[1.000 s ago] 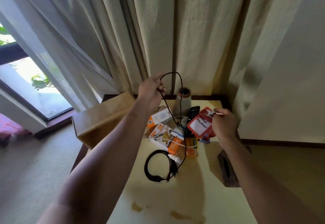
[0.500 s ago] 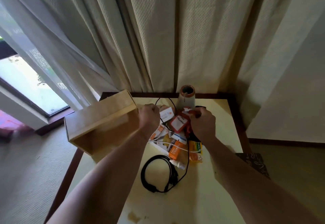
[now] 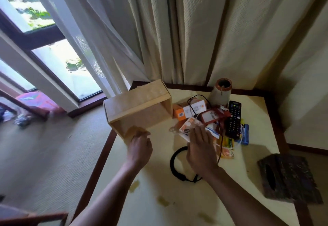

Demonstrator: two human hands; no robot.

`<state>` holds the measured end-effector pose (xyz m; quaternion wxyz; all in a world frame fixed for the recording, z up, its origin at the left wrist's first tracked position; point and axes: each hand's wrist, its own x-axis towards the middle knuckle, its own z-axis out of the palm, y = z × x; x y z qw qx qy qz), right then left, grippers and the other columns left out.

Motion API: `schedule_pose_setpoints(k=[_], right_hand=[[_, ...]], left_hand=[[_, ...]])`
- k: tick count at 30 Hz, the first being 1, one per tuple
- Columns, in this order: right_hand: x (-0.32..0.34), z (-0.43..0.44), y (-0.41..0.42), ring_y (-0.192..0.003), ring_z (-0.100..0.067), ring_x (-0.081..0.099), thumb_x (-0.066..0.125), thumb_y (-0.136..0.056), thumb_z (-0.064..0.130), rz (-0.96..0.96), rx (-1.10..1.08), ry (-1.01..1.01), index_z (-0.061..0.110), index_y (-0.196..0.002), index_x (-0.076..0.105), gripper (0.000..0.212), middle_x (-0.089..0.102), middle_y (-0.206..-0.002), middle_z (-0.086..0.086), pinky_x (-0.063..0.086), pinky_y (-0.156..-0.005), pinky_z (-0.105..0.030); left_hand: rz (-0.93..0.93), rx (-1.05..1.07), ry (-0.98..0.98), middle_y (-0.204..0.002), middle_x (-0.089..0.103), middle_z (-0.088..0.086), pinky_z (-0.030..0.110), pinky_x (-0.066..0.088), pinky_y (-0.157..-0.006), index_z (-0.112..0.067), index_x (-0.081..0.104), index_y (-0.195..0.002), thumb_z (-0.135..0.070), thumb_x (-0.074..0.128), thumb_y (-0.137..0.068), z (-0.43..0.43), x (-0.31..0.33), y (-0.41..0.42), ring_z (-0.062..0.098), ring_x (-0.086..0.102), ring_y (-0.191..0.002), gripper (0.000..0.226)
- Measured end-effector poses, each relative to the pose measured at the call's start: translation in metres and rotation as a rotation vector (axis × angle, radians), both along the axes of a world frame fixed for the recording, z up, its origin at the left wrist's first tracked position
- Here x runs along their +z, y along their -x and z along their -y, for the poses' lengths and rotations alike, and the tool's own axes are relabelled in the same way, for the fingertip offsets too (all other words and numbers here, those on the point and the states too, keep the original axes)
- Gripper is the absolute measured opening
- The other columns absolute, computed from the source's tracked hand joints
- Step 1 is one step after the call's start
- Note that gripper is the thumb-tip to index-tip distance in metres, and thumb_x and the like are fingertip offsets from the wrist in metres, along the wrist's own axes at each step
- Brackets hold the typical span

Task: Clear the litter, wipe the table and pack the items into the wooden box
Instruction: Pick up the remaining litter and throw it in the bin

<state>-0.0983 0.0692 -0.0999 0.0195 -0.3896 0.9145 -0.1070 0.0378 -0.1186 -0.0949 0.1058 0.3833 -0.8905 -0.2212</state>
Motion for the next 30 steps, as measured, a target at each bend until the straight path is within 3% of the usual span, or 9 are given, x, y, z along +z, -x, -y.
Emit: schedule_pose_setpoints(k=[2,4,8,10,15,19,23,28,30], right_hand=[[-0.007,0.005,-0.003,-0.155,-0.038,0.011,0.055,-0.088,0.021,-0.002,-0.002,-0.083,0.001,-0.155,0.029,0.075,0.022,-0.164,-0.023,0.01,-0.125,-0.053],[-0.013,0.007,-0.005,-0.155,-0.038,0.009,0.056,-0.086,0.023,-0.034,-0.012,-0.143,0.0,-0.156,0.025,0.08,0.019,-0.165,-0.023,0.001,-0.124,-0.053],[-0.013,0.012,-0.009,-0.156,-0.035,-0.004,0.049,-0.089,0.015,-0.011,-0.03,-0.21,0.002,-0.16,0.007,0.084,0.003,-0.168,-0.022,-0.024,-0.117,-0.048],[-0.008,0.012,-0.009,-0.156,-0.034,-0.009,0.048,-0.089,0.014,0.016,-0.024,-0.219,0.003,-0.16,0.001,0.086,-0.002,-0.168,-0.02,-0.027,-0.115,-0.046],[0.01,0.003,-0.012,-0.157,-0.03,0.001,0.05,-0.09,0.014,0.096,-0.008,-0.106,0.01,-0.158,0.018,0.075,0.014,-0.168,-0.015,-0.001,-0.127,-0.046],[0.038,-0.026,-0.035,-0.154,-0.027,0.013,0.045,-0.099,0.013,0.219,-0.084,0.051,0.015,-0.157,0.027,0.06,0.022,-0.166,-0.009,0.013,-0.125,-0.04],[0.064,-0.079,-0.064,-0.138,-0.025,0.037,0.043,-0.104,0.017,0.253,-0.215,0.257,0.013,-0.146,0.045,0.043,0.047,-0.148,-0.006,0.041,-0.109,-0.038],[0.077,-0.17,-0.102,-0.113,-0.016,0.058,0.05,-0.103,0.019,0.287,-0.403,0.536,0.016,-0.132,0.063,0.031,0.061,-0.124,-0.001,0.051,-0.096,-0.036],[0.081,-0.222,-0.119,-0.097,-0.006,0.061,0.053,-0.102,0.018,0.278,-0.477,0.645,0.018,-0.124,0.067,0.026,0.065,-0.114,0.003,0.052,-0.085,-0.026]], left_hand=[[0.113,-0.021,-0.038,-0.147,0.055,0.011,0.043,0.047,-0.106,-0.014,0.06,-0.139,-0.021,0.057,-0.1,0.01,-0.005,-0.005,0.031,0.056,-0.13,0.04],[0.199,-0.086,-0.013,-0.149,0.053,0.014,0.045,0.04,-0.112,-0.013,0.054,-0.144,-0.029,0.052,-0.101,0.018,-0.011,0.0,0.033,0.049,-0.136,0.045],[0.321,-0.122,0.102,-0.107,0.075,0.005,0.043,0.049,-0.094,-0.016,0.075,-0.1,-0.025,0.057,-0.081,0.04,-0.032,0.01,0.027,0.062,-0.111,0.028],[0.303,-0.076,0.065,-0.096,0.077,-0.001,0.036,0.05,-0.089,-0.019,0.079,-0.091,-0.019,0.061,-0.075,0.05,-0.045,0.01,0.021,0.065,-0.104,0.024],[0.04,-0.017,-0.098,-0.107,0.077,0.002,0.018,0.033,-0.084,-0.014,0.081,-0.099,-0.011,0.059,-0.09,0.031,-0.011,0.007,0.02,0.067,-0.11,0.023],[-0.173,0.068,-0.299,-0.083,0.075,0.003,0.027,0.04,-0.063,-0.013,0.072,-0.072,-0.011,0.067,-0.091,-0.001,0.022,0.005,0.018,0.066,-0.079,0.02],[-0.381,0.123,-0.421,-0.08,0.073,-0.007,0.027,0.048,-0.065,-0.012,0.08,-0.091,-0.016,0.077,-0.088,-0.064,0.065,-0.002,0.017,0.067,-0.073,0.006],[-0.465,-0.022,-0.556,-0.066,0.071,0.0,0.038,0.055,-0.061,-0.023,0.071,-0.078,-0.022,0.075,-0.091,-0.173,0.087,-0.008,0.025,0.069,-0.064,0.013],[-0.471,-0.12,-0.606,-0.065,0.069,0.003,0.039,0.054,-0.06,-0.021,0.07,-0.082,-0.021,0.071,-0.095,-0.232,0.09,-0.012,0.019,0.064,-0.059,0.013]])
